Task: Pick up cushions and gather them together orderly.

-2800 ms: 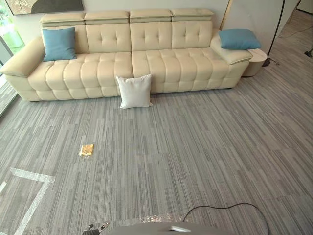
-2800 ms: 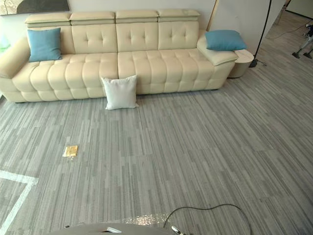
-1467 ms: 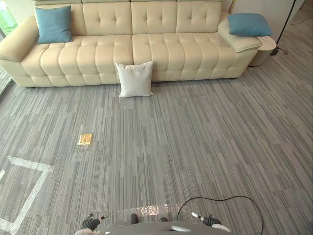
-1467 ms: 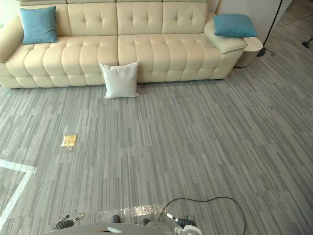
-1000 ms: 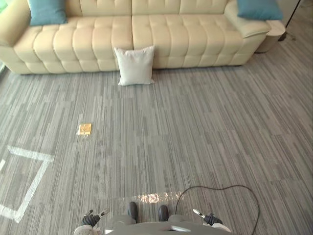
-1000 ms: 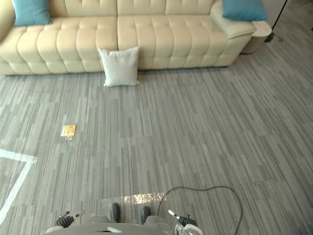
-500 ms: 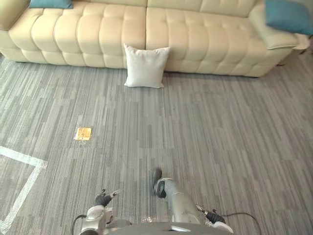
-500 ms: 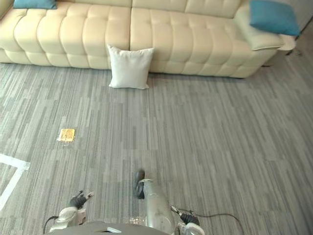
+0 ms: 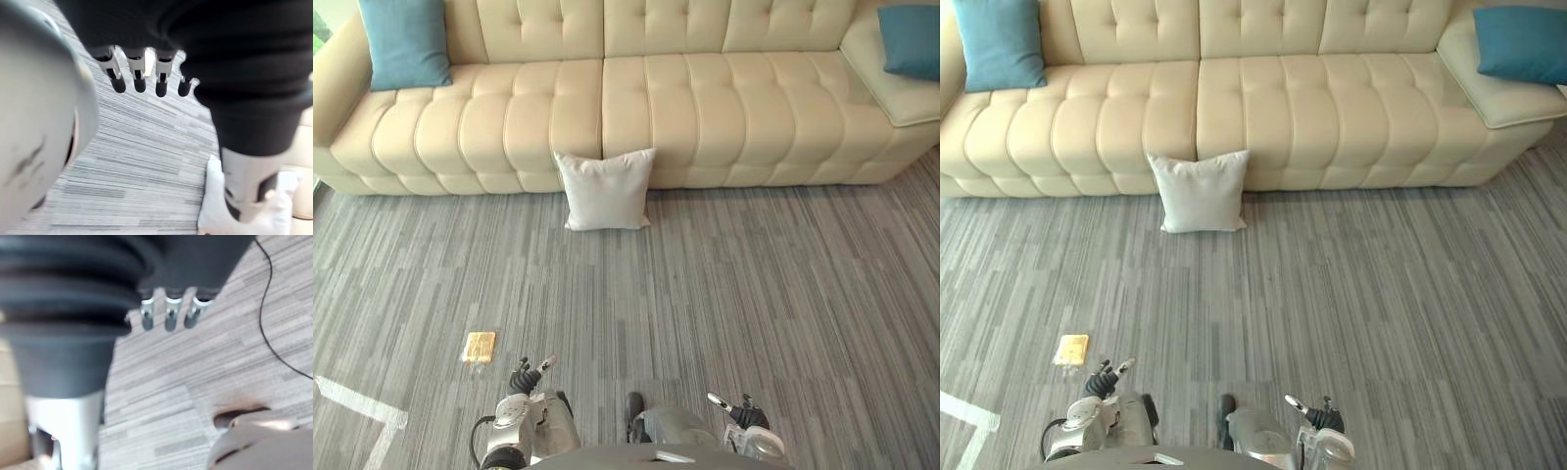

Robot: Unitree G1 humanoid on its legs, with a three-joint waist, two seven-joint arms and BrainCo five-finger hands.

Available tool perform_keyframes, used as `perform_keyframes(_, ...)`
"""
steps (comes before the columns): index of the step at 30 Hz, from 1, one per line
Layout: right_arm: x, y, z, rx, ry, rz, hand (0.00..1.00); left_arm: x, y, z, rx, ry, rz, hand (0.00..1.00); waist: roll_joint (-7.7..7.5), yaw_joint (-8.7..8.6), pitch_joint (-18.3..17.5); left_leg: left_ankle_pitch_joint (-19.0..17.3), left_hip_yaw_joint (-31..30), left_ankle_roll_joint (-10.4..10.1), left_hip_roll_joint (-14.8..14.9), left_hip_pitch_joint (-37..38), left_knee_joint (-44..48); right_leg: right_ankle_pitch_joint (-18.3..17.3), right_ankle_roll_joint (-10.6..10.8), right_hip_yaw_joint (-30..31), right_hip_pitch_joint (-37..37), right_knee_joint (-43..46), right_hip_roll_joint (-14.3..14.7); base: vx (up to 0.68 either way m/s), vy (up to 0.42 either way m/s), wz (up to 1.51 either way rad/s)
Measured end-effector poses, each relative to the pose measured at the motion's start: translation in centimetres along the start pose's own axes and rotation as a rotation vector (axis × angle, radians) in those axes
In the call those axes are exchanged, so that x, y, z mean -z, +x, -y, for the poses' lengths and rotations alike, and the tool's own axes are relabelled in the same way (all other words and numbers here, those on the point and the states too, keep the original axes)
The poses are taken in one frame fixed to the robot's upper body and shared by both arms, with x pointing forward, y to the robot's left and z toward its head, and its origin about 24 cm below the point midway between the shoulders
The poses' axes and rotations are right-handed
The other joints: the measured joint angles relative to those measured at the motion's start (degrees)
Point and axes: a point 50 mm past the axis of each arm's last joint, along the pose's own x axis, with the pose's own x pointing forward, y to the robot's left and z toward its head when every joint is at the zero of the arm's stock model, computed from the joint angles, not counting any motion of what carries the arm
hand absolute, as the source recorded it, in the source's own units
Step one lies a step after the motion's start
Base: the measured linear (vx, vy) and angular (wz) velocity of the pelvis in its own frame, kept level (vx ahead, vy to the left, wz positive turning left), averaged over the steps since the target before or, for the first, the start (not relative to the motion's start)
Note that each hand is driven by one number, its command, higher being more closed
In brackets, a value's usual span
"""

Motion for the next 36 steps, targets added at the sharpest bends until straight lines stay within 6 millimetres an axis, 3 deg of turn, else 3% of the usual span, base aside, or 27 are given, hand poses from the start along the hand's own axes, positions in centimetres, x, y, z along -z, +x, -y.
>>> perform_keyframes(3,-0.1,-0.1,-1.3,-0.032,0.017,0.0,0.0,-0.5,0.1,0.1,0.003,-0.003,0.021,0.0,-1.09,1.63,0.03,-0.99,0.26,-0.26,-4.34,-2.57,-19.91,-1.22,1.68,1.73,5.23,-2.66,-2.11,0.4,0.167,-0.23)
perform_keyframes(6,-0.2,-0.2,-2.7,-0.064,0.034,0.003,0.0,-0.6,0.1,0.2,0.007,0.0,0.031,0.0,-1.73,2.74,-0.81,2.81,-0.21,-1.57,-7.32,-3.72,-36.0,-3.11,4.28,3.82,8.24,-5.0,-4.53,0.38,0.217,-0.37)
perform_keyframes(7,-0.3,-0.2,-2.9,-0.076,0.015,0.006,0.0,-0.5,0.1,0.2,0.007,0.002,0.027,0.0,-1.37,2.88,-1.21,4.12,-0.64,-1.32,-7.22,-3.98,-39.33,-4.42,5.48,4.88,9.28,-5.41,-4.91,0.45,0.33,-0.5)
perform_keyframes(8,-0.1,-0.3,-3.2,-0.084,0.012,0.0,0.0,-0.3,0.1,-0.1,0.0,0.001,0.022,0.0,-1.95,2.95,-1.96,8.32,-0.84,0.18,-7.6,-4.05,-38.23,-6.33,6.4,6.25,10.35,-5.16,-6.11,0.48,0.379,-0.64)
perform_keyframes(9,0.4,-0.5,-3.4,-0.087,0.016,-0.013,0.0,0.0,0.0,-0.9,-0.017,0.006,0.013,0.0,-3.24,3.14,-3.64,9.57,-0.11,1.17,-8.39,-4.17,-35.69,-7.48,6.45,7.82,10.62,-4.1,-7.85,0.62,0.465,-0.71)
perform_keyframes(11,1.0,-0.8,-4.5,-0.113,0.028,-0.032,0.0,0.3,-0.1,-2.0,-0.042,0.021,0.003,0.0,-5.6,3.39,-5.31,7.4,2.48,2.6,-9.03,-2.8,-33.3,-7.6,6.83,9.62,7.5,4.0,-9.9,0.54,0.372,-0.67)
perform_keyframes(12,1.1,-0.9,-4.9,-0.123,0.033,-0.035,0.0,0.3,-0.1,-2.4,-0.047,0.036,-0.002,0.0,-6.72,3.18,-5.72,5.89,3.75,3.39,-10.04,-0.72,-33.2,-6.84,8.4,9.59,4.68,12.02,-11.24,0.42,0.29,-0.43)
perform_keyframes(13,1.0,-0.9,-5.0,-0.126,0.033,-0.032,0.0,0.5,0.0,-2.5,-0.045,0.05,-0.013,0.0,-6.98,3.04,-5.71,4.61,4.27,4.12,-10.53,1.09,-32.92,-5.25,10.69,9.56,2.27,19.26,-12.11,0.6,0.405,-0.23)
perform_keyframes(14,0.8,-0.9,-4.9,-0.127,0.033,-0.022,0.0,0.9,-0.1,-2.5,-0.035,0.075,-0.038,0.0,-6.63,2.34,-5.48,1.95,5.3,4.96,-11.44,5.44,-32.66,-1.78,14.23,9.77,-2.23,33.52,-13.47,0.48,0.307,-0.11)
perform_keyframes(15,0.7,-0.9,-5.0,-0.128,0.032,-0.019,0.0,1.1,-0.1,-2.4,-0.031,0.082,-0.045,0.0,-6.59,2.28,-5.47,1.0,5.59,5.02,-11.8,7.27,-32.79,-1.12,14.8,9.48,-4.13,38.91,-13.92,0.53,0.311,-0.1)
perform_keyframes(16,0.6,-0.9,-5.1,-0.133,0.031,-0.014,0.0,1.3,-0.1,-2.3,-0.029,0.086,-0.054,0.0,-6.34,2.34,-5.39,-0.3,6.15,4.92,-12.14,10.02,-33.19,-0.8,14.68,8.65,-7.15,45.03,-14.48,0.47,0.196,-0.14)
perform_keyframes(17,0.4,-0.8,-5.3,-0.138,0.033,-0.006,0.0,1.4,-0.1,-2.3,-0.029,0.085,-0.064,0.0,-6.48,2.3,-5.49,-1.63,6.68,4.64,-12.62,13.76,-35.07,-1.59,13.08,6.21,-11.36,48.95,-15.03,0.38,0.149,-0.16)
perform_keyframes(18,0.3,-0.8,-5.3,-0.139,0.034,-0.004,0.0,1.5,-0.1,-2.3,-0.027,0.084,-0.066,0.0,-6.45,2.25,-5.51,-1.87,6.87,4.46,-12.66,15.12,-36.02,-2.06,12.45,5.12,-12.76,48.88,-15.0,0.34,0.104,-0.11)
perform_keyframes(20,0.0,-0.8,-5.2,-0.137,0.035,0.009,0.0,1.5,-0.2,-2.2,-0.026,0.081,-0.069,0.0,-6.31,1.65,-5.53,-2.43,6.92,3.97,-12.65,18.06,-38.27,-3.49,11.47,1.2,-16.08,45.65,-14.68,0.25,0.037,-0.04)
perform_keyframes(23,-0.2,-0.6,-4.8,-0.128,0.028,0.012,0.0,2.0,-0.2,-2.2,-0.028,0.076,-0.092,0.0,-5.91,0.94,-5.41,-2.98,7.04,2.99,-12.64,23.36,-42.12,-4.59,9.88,-3.72,-19.72,30.55,-12.18,0.33,-0.035,0.03)
perform_keyframes(24,-0.3,-0.5,-4.6,-0.123,0.024,0.015,0.0,2.1,-0.2,-1.9,-0.022,0.073,-0.096,0.0,-5.55,0.8,-5.25,-3.78,6.8,2.22,-12.61,25.13,-43.24,-2.8,8.88,-3.78,-20.75,22.02,-10.49,0.42,-0.109,0.13)
perform_keyframes(26,-0.4,-0.3,-3.8,-0.103,0.025,0.013,0.0,2.3,-0.2,-0.7,0.004,0.064,-0.111,0.0,-4.13,0.2,-4.38,-6.92,4.74,0.47,-12.65,28.32,-43.74,4.33,8.11,-3.06,-21.42,6.41,-8.98,0.48,-0.158,0.41)
perform_keyframes(27,-0.4,-0.3,-3.5,-0.094,0.037,0.013,0.0,2.4,-0.2,-0.6,0.008,0.062,-0.114,0.0,-3.82,-0.03,-4.2,-7.73,4.06,-0.01,-12.68,28.91,-43.73,5.38,8.14,-2.73,-21.35,4.78,-9.01,0.47,-0.209,0.6)
perform_keyframes(29,-0.7,-0.2,-3.1,-0.087,0.04,0.024,0.0,2.9,-0.3,-0.1,0.023,0.056,-0.135,0.0,-2.79,-1.03,-4.13,-10.59,0.48,-1.18,-12.63,31.71,-43.83,10.93,7.58,-1.04,-21.18,5.86,-8.84,0.51,-0.237,0.68)
perform_keyframes(30,-1.0,-0.1,-2.7,-0.083,0.038,0.037,0.0,3.5,-0.5,0.6,0.048,0.051,-0.161,0.0,-1.28,-1.43,-4.56,-11.76,-3.35,-0.16,-12.05,33.6,-44.99,9.92,5.97,-1.55,-21.62,11.91,-8.16,0.59,-0.237,0.88)
perform_keyframes(31,-1.4,0.0,-2.2,-0.07,0.035,0.052,0.0,3.9,-0.7,1.7,0.085,0.054,-0.172,0.0,0.49,-0.9,-4.82,-10.69,-7.49,0.18,-11.28,33.9,-44.31,5.86,5.25,-2.98,-22.25,15.73,-7.72,0.57,-0.22,0.78)
perform_keyframes(32,-1.6,0.1,-2.2,-0.073,0.033,0.057,0.0,3.8,-0.7,1.7,0.096,0.065,-0.169,0.0,1.2,-0.56,-4.84,-9.58,-9.67,-0.19,-10.87,33.03,-41.66,4.06,4.59,-3.71,-22.35,17.68,-7.68,0.57,-0.252,0.59)
perform_keyframes(34,-1.6,0.1,-2.1,-0.072,0.03,0.054,0.0,3.7,-0.7,1.4,0.084,0.047,-0.164,0.0,1.68,-1.08,-4.67,-5.97,-14.42,-2.9,-8.86,26.38,-26.94,-0.03,3.54,-6.51,-19.93,19.05,-7.66,0.55,-0.259,0.61)
perform_keyframes(35,-1.5,0.1,-2.0,-0.069,0.031,0.046,0.0,3.2,-0.6,1.2,0.07,0.023,-0.146,0.0,2.12,-0.97,-4.39,-0.74,-16.23,-5.42,-7.31,21.38,-13.86,-1.61,2.66,-7.89,-16.4,18.44,-7.37,0.52,-0.189,0.45)
perform_keyframes(36,-1.4,0.1,-2.0,-0.067,0.03,0.041,0.0,3.0,-0.5,1.1,0.065,0.014,-0.137,0.0,2.07,-0.76,-4.29,0.49,-16.04,-6.26,-6.43,19.54,-8.12,-2.27,2.34,-8.25,-14.79,17.89,-7.02,0.57,-0.173,0.16)
